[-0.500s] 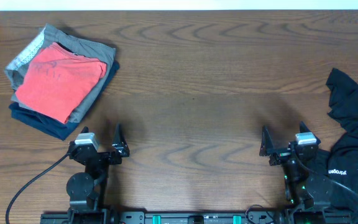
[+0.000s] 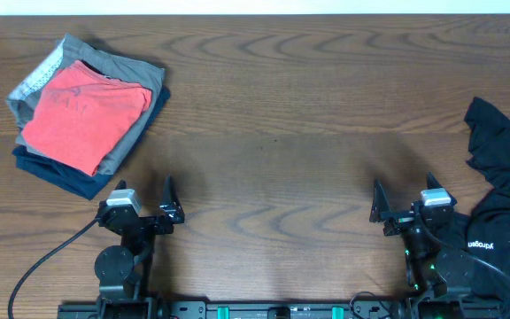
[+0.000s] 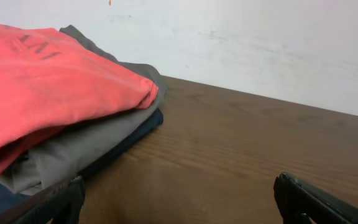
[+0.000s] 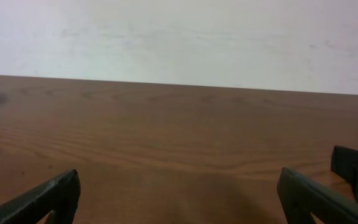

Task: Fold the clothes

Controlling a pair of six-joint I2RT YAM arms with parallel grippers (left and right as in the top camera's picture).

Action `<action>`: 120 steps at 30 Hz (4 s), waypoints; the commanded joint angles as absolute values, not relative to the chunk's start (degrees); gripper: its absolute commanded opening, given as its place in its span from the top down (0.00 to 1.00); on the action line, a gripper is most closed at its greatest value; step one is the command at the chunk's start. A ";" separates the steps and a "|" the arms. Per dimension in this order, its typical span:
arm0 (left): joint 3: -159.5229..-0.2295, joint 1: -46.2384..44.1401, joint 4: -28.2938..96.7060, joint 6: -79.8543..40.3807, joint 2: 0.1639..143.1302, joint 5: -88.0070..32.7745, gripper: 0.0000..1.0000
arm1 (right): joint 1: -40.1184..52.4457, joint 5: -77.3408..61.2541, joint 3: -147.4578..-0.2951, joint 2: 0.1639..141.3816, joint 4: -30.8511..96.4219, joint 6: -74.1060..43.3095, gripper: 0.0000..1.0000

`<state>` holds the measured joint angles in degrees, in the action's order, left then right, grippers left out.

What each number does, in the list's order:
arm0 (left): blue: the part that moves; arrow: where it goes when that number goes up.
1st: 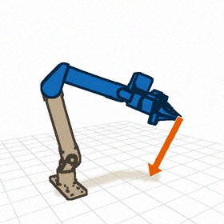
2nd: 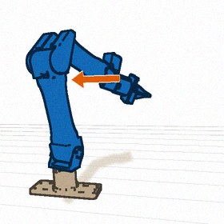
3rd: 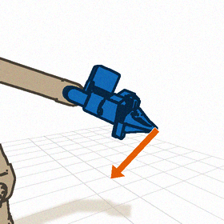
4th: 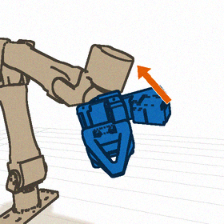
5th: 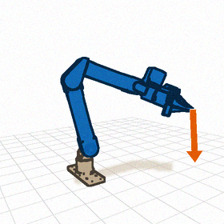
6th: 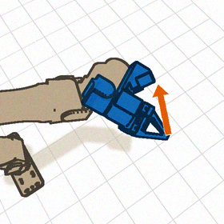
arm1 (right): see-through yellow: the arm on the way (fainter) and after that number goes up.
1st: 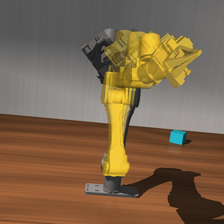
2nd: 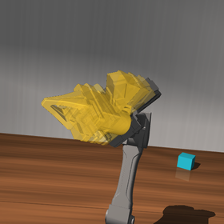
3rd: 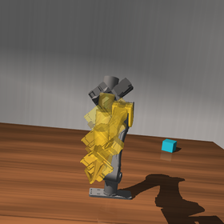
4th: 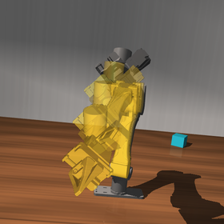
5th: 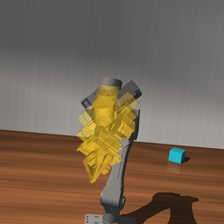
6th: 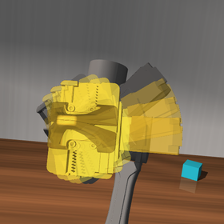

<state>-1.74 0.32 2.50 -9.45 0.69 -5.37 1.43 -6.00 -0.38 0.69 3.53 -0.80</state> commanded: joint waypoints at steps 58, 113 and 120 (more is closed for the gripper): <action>-39.33 0.19 36.23 -9.91 45.98 -19.40 0.02 | 1.67 -8.03 -29.71 38.92 29.43 -8.32 0.01; -52.10 0.19 53.52 -10.00 67.61 -19.49 0.02 | -10.52 18.63 -30.20 81.38 37.01 -35.99 0.98; -52.10 0.19 52.60 -10.00 67.61 -19.49 0.02 | -8.73 -14.74 -30.20 81.38 27.18 -15.88 0.92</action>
